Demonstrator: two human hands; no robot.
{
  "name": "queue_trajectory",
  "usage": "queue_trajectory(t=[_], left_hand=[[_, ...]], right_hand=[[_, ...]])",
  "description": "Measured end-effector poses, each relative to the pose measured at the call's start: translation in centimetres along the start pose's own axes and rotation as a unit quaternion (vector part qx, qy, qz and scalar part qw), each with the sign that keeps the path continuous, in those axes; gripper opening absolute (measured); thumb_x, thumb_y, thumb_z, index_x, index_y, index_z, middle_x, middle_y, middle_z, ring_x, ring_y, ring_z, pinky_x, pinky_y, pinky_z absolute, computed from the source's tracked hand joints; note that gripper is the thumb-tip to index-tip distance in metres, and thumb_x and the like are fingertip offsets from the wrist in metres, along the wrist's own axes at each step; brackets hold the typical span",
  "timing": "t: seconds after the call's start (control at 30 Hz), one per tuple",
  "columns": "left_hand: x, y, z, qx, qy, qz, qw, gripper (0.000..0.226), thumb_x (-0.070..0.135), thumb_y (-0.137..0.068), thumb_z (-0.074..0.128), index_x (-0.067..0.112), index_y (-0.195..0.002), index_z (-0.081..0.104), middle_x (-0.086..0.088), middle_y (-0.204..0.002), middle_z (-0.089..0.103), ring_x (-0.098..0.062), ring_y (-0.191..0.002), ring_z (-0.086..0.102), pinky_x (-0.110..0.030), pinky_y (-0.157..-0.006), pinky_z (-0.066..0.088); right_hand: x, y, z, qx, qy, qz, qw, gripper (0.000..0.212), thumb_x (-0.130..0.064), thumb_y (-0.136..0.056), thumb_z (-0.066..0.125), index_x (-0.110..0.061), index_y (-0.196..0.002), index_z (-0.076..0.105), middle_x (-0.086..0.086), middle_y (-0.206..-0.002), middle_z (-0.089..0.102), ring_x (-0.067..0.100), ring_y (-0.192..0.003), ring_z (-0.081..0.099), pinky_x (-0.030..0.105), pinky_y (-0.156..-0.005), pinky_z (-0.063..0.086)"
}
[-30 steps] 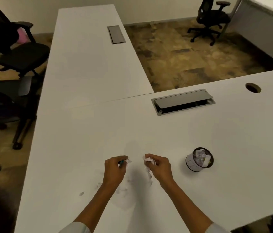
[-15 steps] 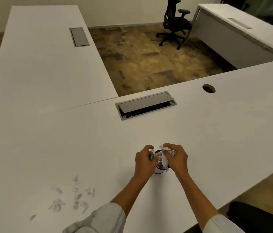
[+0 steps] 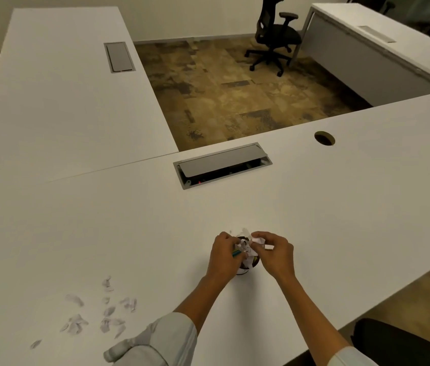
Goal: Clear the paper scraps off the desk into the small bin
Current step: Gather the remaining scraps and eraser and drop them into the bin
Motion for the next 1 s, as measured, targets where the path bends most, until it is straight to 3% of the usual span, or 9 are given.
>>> queue_trajectory(t=[0.13, 0.33, 0.5, 0.77, 0.87, 0.93, 1.0], left_hand=[[-0.2, -0.3, -1.2, -0.040, 0.009, 0.043, 0.998, 0.049, 0.013, -0.070, 0.080, 0.009, -0.113, 0.058, -0.005, -0.106, 0.054, -0.008, -0.079, 0.052, 0.000, -0.068, 0.041], [-1.9, 0.1, -3.9, -0.048, -0.005, 0.044, 0.998, 0.053, 0.021, -0.062, 0.077, 0.019, -0.109, 0.052, 0.003, -0.100, 0.055, -0.011, -0.073, 0.056, -0.010, -0.055, 0.042], [-3.0, 1.1, -4.5, -0.054, -0.014, 0.025, 0.998, 0.037, 0.025, -0.066, 0.073, 0.018, -0.099, 0.059, 0.004, -0.088, 0.062, -0.010, -0.065, 0.058, -0.014, -0.058, 0.047], [-5.1, 0.4, -4.8, -0.027, -0.028, -0.018, 0.999, 0.016, 0.009, -0.076, 0.066, 0.018, -0.088, 0.062, 0.005, -0.077, 0.064, -0.009, -0.059, 0.059, -0.014, -0.056, 0.046], [-6.2, -1.0, -5.2, -0.027, -0.058, -0.023, 0.998, 0.019, 0.006, -0.076, 0.064, 0.017, -0.091, 0.061, 0.004, -0.081, 0.062, -0.011, -0.062, 0.058, -0.019, -0.060, 0.046], [-6.8, -2.1, -5.4, -0.023, -0.085, -0.010, 0.996, 0.022, 0.007, -0.077, 0.065, 0.014, -0.096, 0.059, 0.000, -0.089, 0.061, -0.015, -0.069, 0.058, -0.026, -0.066, 0.049], [-7.2, -3.4, -5.3, -0.032, -0.129, -0.006, 0.991, 0.032, 0.011, -0.079, 0.066, 0.013, -0.109, 0.057, -0.006, -0.106, 0.057, -0.020, -0.088, 0.057, -0.034, -0.076, 0.051]], right_hand=[[0.8, 0.8, -0.4, -0.040, 0.083, -0.039, 0.995, 0.019, -0.021, -0.074, 0.080, -0.024, -0.093, 0.077, -0.013, -0.090, 0.073, 0.001, -0.082, 0.064, 0.013, -0.068, 0.048], [-0.5, 0.5, -0.1, -0.116, 0.198, -0.092, 0.969, 0.033, -0.026, -0.076, 0.075, -0.026, -0.108, 0.070, -0.012, -0.101, 0.067, 0.008, -0.089, 0.063, 0.025, -0.075, 0.052], [-0.8, -0.8, 1.7, -0.143, 0.285, -0.053, 0.947, 0.019, -0.017, -0.080, 0.068, -0.024, -0.095, 0.077, 0.000, -0.094, 0.074, 0.019, -0.079, 0.068, 0.033, -0.071, 0.057], [-1.2, -1.1, 4.6, -0.171, 0.414, -0.036, 0.894, 0.014, -0.027, -0.081, 0.069, -0.023, -0.093, 0.075, 0.005, -0.095, 0.071, 0.023, -0.083, 0.066, 0.026, -0.065, 0.050], [-1.6, -1.6, 3.5, -0.142, 0.371, -0.021, 0.917, 0.011, -0.033, -0.070, 0.076, -0.026, -0.073, 0.069, -0.004, -0.080, 0.069, 0.018, -0.074, 0.064, 0.023, -0.058, 0.043], [-1.6, -3.2, 1.7, -0.096, 0.261, 0.013, 0.960, 0.024, -0.035, -0.060, 0.082, -0.023, -0.059, 0.061, -0.008, -0.062, 0.066, 0.010, -0.059, 0.062, 0.022, -0.052, 0.046], [-1.8, -5.5, -0.4, -0.054, 0.151, 0.021, 0.987, 0.025, -0.030, -0.062, 0.085, -0.021, -0.058, 0.062, -0.008, -0.057, 0.066, 0.003, -0.049, 0.060, 0.013, -0.050, 0.046]])
Point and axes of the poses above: each hand's wrist, its own y-axis away from the middle knuckle, its own z-axis out of the palm, x = y × z, the point moved 4 cm from there along -y, towards the middle knuckle
